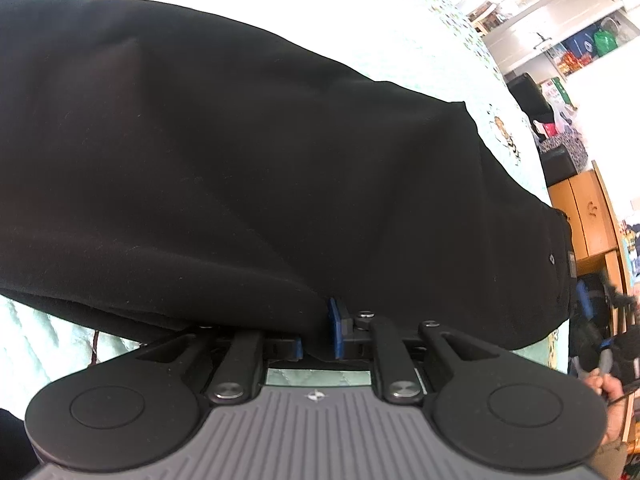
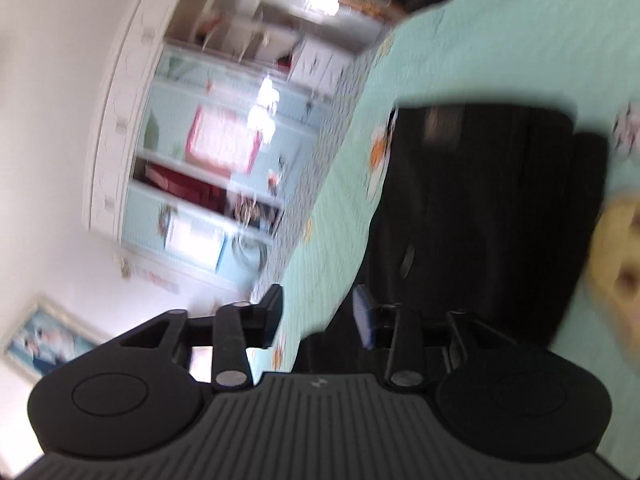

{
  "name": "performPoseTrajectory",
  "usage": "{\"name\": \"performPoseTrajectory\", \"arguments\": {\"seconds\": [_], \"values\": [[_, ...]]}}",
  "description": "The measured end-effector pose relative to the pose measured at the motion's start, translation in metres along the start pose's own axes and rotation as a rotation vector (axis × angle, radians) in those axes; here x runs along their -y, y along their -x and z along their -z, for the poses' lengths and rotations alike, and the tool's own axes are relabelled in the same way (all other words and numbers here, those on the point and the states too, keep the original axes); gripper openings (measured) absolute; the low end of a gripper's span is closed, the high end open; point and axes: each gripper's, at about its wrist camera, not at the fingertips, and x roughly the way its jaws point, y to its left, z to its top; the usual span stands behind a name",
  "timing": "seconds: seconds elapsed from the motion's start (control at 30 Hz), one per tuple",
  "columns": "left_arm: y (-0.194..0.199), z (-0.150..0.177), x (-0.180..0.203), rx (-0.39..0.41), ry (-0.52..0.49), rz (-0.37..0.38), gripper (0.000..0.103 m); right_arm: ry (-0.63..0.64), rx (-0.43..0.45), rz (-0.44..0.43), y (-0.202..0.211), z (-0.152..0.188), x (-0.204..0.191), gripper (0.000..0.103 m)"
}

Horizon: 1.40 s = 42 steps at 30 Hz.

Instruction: Fold clothes

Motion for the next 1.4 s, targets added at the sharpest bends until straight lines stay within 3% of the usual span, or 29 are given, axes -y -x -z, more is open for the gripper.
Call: {"name": "performPoseTrajectory", "arguments": {"seconds": [0.07,0.17,0.23,0.3,0.57,0.9,1.13,1.4], "values": [[0.001,-0.001,-0.002,0.000,0.025,0.005,0.016,-0.035,0.022,0.073,0.004,-0.007,0.016,0.053],[0.000,-0.002,-0.006,0.000,0.049,0.018,0.016,-0.091,0.138,0.010,0.027,-0.002,0.032,0.053],[0.000,-0.003,-0.009,-0.003,0.074,0.030,0.016,-0.116,0.246,-0.004,0.046,0.005,0.042,0.054],[0.000,-0.005,-0.013,-0.008,0.103,0.043,0.016,-0.130,0.292,0.012,0.050,0.005,0.051,0.057],[0.003,-0.005,-0.014,-0.016,0.133,0.043,0.016,-0.067,0.256,0.061,0.040,-0.012,0.073,0.060],[0.004,-0.005,-0.018,-0.016,0.153,0.050,0.016,-0.037,0.210,0.143,0.031,-0.013,0.054,0.059],[0.004,-0.005,-0.022,-0.021,0.159,0.064,0.016,-0.181,0.246,0.079,0.028,-0.017,0.071,0.059],[0.003,-0.005,-0.022,-0.023,0.149,0.065,0.016,-0.173,0.255,0.086,0.020,-0.020,0.067,0.060]]}}
